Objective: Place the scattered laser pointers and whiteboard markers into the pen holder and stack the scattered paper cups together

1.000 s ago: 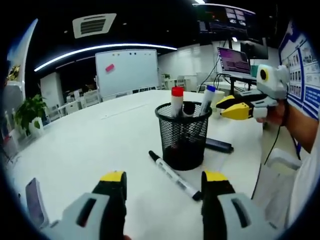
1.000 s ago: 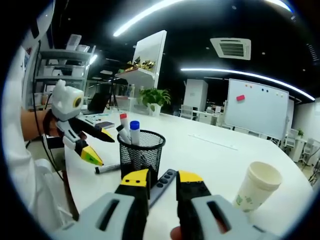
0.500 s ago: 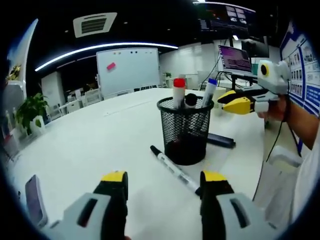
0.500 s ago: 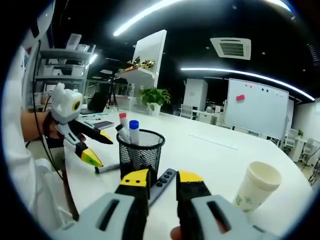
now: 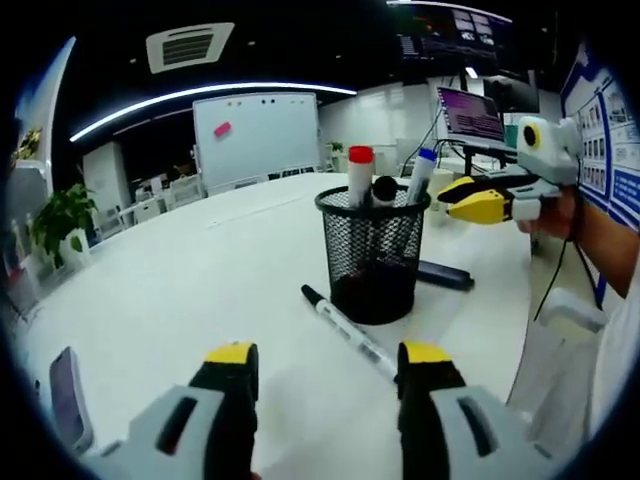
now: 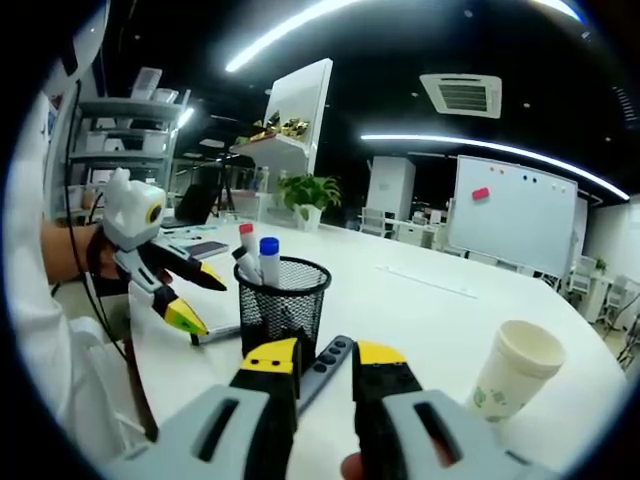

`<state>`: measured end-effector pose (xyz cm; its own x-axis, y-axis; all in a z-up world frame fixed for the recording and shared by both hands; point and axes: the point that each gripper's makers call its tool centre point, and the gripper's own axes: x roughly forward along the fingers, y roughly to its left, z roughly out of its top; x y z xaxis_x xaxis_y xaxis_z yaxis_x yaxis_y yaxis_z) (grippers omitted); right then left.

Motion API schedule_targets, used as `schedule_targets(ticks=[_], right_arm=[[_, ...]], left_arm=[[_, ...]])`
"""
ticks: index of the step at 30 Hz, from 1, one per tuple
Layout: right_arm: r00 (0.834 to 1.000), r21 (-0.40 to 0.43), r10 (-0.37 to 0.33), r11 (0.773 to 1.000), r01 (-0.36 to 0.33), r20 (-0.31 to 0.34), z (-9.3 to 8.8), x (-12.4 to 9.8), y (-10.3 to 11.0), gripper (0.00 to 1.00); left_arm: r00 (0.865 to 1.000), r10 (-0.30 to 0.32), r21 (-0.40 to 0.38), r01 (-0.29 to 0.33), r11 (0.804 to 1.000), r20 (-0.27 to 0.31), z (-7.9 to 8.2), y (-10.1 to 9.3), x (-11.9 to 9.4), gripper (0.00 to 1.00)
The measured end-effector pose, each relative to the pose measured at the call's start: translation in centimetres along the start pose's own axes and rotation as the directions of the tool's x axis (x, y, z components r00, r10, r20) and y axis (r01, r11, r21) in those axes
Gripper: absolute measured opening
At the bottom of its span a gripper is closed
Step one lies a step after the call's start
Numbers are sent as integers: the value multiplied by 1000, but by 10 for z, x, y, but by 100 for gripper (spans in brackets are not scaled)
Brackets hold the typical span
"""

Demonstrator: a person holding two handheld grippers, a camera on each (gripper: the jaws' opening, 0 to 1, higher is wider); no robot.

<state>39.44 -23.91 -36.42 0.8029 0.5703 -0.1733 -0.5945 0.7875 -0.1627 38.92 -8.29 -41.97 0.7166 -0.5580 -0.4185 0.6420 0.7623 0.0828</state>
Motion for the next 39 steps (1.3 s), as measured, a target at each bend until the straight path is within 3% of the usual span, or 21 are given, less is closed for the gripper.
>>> schedule_targets(ticks=[24,39], right_arm=[[1000,1,0,1000,0,3,0,-1,1,21],[1000,5,0,1000,0,1,-1,-2,0,21]], left_arm=[[1000,0,-1,0,1000,1,-2,0,1,55],[1000,-23,-3,23,1000,-3,-3,-9,2,55]])
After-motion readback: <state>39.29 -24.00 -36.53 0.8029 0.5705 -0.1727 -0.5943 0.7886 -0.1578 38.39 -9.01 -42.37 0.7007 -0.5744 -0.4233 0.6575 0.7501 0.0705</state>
